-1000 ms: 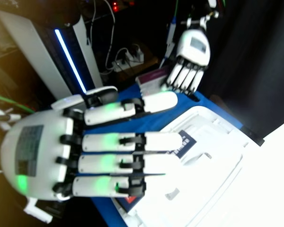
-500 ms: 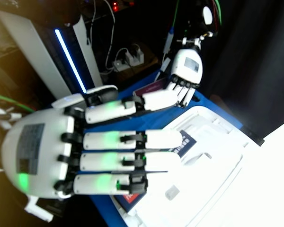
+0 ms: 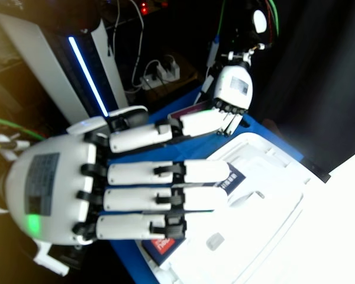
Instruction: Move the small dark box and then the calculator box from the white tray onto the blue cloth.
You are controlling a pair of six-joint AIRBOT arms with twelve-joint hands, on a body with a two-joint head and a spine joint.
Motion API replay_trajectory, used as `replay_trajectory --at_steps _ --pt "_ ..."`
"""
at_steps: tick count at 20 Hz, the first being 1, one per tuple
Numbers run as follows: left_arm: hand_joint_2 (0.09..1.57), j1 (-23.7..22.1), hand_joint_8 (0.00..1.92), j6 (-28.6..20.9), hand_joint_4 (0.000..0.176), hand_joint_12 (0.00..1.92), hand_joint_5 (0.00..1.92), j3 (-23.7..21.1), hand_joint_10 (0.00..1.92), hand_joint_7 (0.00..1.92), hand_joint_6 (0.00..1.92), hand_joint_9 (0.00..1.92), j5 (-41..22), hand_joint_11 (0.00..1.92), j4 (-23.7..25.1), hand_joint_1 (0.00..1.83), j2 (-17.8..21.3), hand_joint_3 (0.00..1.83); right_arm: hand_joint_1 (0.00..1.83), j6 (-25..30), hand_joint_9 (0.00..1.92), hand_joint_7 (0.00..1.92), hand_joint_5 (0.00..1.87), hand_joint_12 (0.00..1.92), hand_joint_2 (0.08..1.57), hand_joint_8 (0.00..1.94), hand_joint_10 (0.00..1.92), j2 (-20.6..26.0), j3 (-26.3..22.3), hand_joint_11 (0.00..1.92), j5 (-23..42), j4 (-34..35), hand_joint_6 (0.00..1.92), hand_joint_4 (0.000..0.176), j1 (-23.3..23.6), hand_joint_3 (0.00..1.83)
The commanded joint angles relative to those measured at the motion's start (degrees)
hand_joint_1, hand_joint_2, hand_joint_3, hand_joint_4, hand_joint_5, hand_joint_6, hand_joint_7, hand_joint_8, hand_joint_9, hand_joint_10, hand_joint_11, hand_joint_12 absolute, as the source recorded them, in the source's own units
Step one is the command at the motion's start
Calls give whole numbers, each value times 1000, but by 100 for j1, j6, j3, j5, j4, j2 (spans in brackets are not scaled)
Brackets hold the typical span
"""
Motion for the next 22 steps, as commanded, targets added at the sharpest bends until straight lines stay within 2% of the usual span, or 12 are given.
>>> replay_trajectory --at_steps 1,2,4,6,8,11,14,16,17,19,21,22 --pt "1148 -41 670 -98 142 1298 893 5 750 706 1107 628 -374 353 -207 1003 -22 1 432 51 72 0 0 439 743 0 0 -9 18 0 643 233 0 176 72 0" --pt "1024 -44 508 -98 53 1213 751 -4 635 704 542 574 -382 257 -206 971 -13 0 445 51 63 2 0 409 743 0 0 -10 22 0 643 233 0 176 72 0" --pt "914 -63 294 -98 60 1168 761 -9 495 722 109 553 -395 201 -199 892 -2 2 453 51 48 5 0 376 739 2 0 -10 27 0 643 233 0 176 72 0" --pt "849 -110 153 -98 44 1202 734 -22 368 705 9 552 -420 136 -192 792 17 0 451 51 37 0 0 321 739 0 1 -10 32 0 643 233 0 176 72 1" --pt "802 -182 132 -98 0 1292 712 -41 604 703 0 491 -469 220 -190 749 46 0 462 51 50 14 0 379 741 0 1 -10 32 0 643 234 0 176 72 0" --pt "762 -347 152 -95 30 1126 679 -74 611 679 0 500 -564 261 -186 690 116 0 464 51 43 0 0 393 738 0 0 -10 41 0 642 236 0 176 72 0" --pt "911 -635 158 59 0 1168 591 -154 604 674 0 569 -686 321 -246 618 246 7 479 51 44 0 0 443 750 0 2 -10 62 0 639 250 0 176 72 1" --pt "980 -790 134 363 35 1088 497 -220 617 575 0 450 -760 253 -471 593 341 13 501 51 49 0 0 487 756 0 2 -10 80 0 635 277 0 176 72 1" --pt "875 -878 139 551 0 1099 571 -224 620 618 27 484 -810 315 -655 587 381 0 510 51 40 0 0 474 749 0 1 -16 94 0 634 291 0 176 72 0" --pt "877 -999 121 804 0 1325 555 -203 680 673 10 509 -839 296 -922 533 437 4 502 51 68 0 0 622 735 0 4 -28 134 0 632 326 0 176 72 0" --pt "852 -1184 22 1023 0 979 418 -122 443 528 4 430 -761 200 -1135 521 490 1 482 51 73 0 0 610 723 0 1 -28 178 0 618 343 0 176 72 1" --pt "871 -1303 5 1128 0 668 304 -76 152 389 0 352 -720 123 -1243 538 513 2 558 51 14 0 0 353 737 0 0 -33 195 0 616 355 0 176 72 2"
